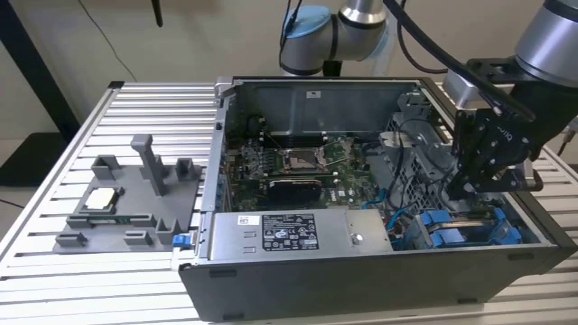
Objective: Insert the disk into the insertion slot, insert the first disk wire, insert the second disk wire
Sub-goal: 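Insert the second disk wire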
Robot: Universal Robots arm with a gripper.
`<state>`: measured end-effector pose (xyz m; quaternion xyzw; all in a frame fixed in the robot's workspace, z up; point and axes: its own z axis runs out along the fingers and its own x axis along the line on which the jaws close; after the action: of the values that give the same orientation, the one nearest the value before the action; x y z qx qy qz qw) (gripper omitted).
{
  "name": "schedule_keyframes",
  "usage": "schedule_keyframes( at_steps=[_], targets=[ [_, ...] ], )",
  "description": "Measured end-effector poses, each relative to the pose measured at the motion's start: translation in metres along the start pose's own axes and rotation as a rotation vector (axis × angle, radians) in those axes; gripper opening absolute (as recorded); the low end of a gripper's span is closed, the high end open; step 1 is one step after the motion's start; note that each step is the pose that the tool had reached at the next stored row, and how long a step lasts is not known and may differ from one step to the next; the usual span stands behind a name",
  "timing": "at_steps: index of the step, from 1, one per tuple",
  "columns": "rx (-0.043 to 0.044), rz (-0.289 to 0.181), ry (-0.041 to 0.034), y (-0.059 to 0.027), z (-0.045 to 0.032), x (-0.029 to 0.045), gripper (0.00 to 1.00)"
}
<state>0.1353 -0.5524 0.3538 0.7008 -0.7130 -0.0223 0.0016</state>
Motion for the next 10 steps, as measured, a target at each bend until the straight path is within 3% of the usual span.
schedule_keyframes(
  at_steps=[5,10],
  targets=[
    [0.0006,0.000,0.0050,-0.0002,0.0059,0.0003,0.16],
    [-0.0042,0.001,0.0053,0.0000,0.0007,0.0010,0.16]
  ],
)
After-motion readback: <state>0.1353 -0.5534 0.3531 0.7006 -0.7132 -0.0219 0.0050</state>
